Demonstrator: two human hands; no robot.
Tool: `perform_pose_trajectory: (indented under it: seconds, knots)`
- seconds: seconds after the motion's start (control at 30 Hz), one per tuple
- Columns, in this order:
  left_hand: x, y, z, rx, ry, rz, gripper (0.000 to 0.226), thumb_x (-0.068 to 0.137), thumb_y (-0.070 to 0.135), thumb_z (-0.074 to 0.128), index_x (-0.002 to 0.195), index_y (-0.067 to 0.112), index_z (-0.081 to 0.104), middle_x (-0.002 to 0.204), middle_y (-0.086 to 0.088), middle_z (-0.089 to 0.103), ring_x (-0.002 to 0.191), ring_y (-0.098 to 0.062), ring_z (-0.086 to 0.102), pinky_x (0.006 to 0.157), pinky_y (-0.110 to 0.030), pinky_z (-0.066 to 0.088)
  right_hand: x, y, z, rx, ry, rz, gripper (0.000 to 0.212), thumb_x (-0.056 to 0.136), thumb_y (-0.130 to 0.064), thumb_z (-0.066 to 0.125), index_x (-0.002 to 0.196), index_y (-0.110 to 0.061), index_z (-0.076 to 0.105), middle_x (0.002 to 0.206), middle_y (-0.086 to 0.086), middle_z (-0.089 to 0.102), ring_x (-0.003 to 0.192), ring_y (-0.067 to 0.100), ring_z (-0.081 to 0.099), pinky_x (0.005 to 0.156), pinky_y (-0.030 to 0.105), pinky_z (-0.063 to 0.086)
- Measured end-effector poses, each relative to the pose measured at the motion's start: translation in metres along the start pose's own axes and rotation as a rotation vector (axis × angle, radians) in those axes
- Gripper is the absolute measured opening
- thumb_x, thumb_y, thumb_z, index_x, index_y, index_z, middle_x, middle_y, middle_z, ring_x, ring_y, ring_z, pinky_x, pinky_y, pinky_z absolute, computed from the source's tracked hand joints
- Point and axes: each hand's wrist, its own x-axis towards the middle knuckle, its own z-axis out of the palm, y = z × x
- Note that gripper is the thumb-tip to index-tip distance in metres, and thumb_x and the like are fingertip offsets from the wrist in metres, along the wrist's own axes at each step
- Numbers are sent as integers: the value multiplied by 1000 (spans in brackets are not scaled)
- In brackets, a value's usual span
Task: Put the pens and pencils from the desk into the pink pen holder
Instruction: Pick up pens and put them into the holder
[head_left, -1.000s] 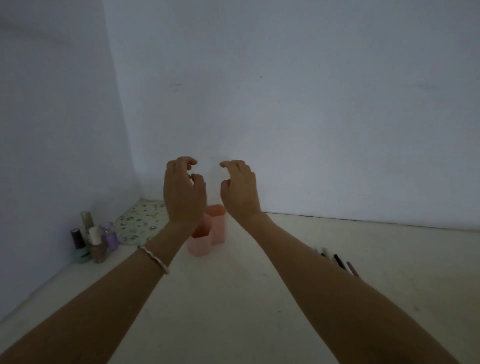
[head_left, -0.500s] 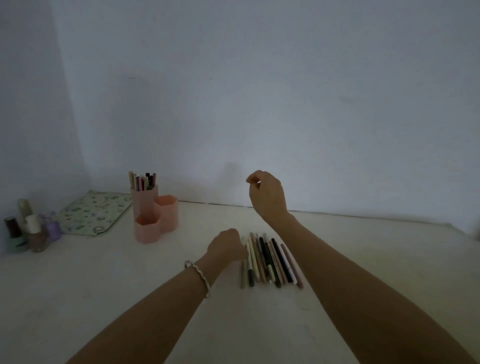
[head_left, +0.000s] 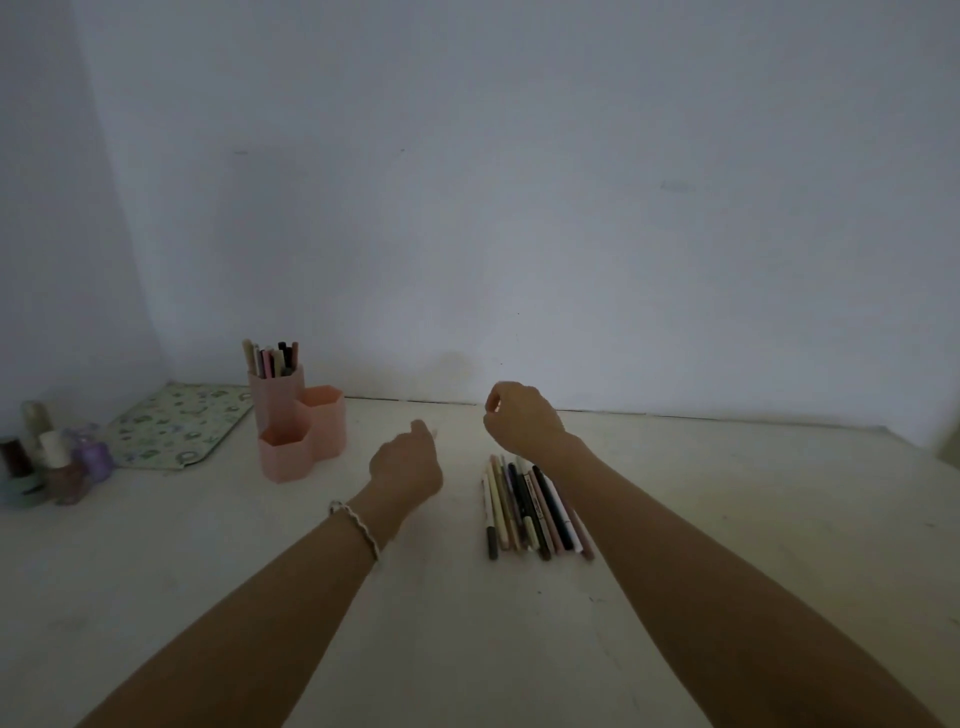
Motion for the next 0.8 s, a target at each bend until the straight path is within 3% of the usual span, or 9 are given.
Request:
perform_pose_trajectory:
  seconds: [0.07,0.13,0.33,0.53,0.6,0.67,0.73,0.8]
  knots:
    - [8,-7,-19,-114,-15,0,57,82,8,59,132,6,33,104,-11,58,94,-27,60,68,-31,47,0,2,8,-93,-146,34,10,83,-6,51,77,-3,59,75,9,61,60,19,54,57,26,46]
    - [13,-10,-33,-234,-38,-6,64,79,7,61,135,8,31,96,-9,55,88,-25,60,69,-35,52,-2,4,18,-180,-256,74,23,82,-6,54,64,-11,41,63,2,44,51,15,40,48,22,33]
    - [10,-11,-40,-579,-143,-5,94,78,1,59,151,33,10,92,-13,55,69,-22,59,61,-32,57,-10,4,46,-308,-369,111,25,81,-19,66,73,-13,43,68,-1,45,57,13,44,52,24,39]
    - [3,-13,-43,-698,-171,-120,81,77,-2,61,145,18,23,94,-9,51,75,-17,59,67,-34,60,-13,-7,67,-186,-298,145,28,84,-20,63,67,-16,42,61,-2,46,50,10,42,46,21,34]
    - [7,-22,-58,-670,-63,-128,75,76,1,64,139,12,25,97,-11,52,80,-20,61,68,-38,62,-4,-18,60,-18,-231,130,32,84,-22,62,62,-16,39,57,-2,42,47,11,37,45,21,30]
    - [17,-36,-82,-636,147,-100,77,76,4,67,137,11,23,108,-15,55,86,-25,62,61,-33,56,9,-34,46,139,-148,86,28,86,-22,58,64,-12,44,60,7,52,50,15,43,49,23,34]
    - [26,-54,-107,-648,446,-30,79,75,2,68,137,18,21,112,-15,55,80,-22,62,56,-29,51,21,-50,35,285,-16,27,17,89,-21,54,76,-10,51,73,13,62,61,19,52,54,26,40]
    - [34,-74,-130,-644,723,21,80,74,-1,66,134,26,22,112,-11,55,82,-25,63,64,-35,55,28,-64,29,414,137,-41,8,93,-18,52,94,-11,52,69,2,58,61,17,55,50,24,43]
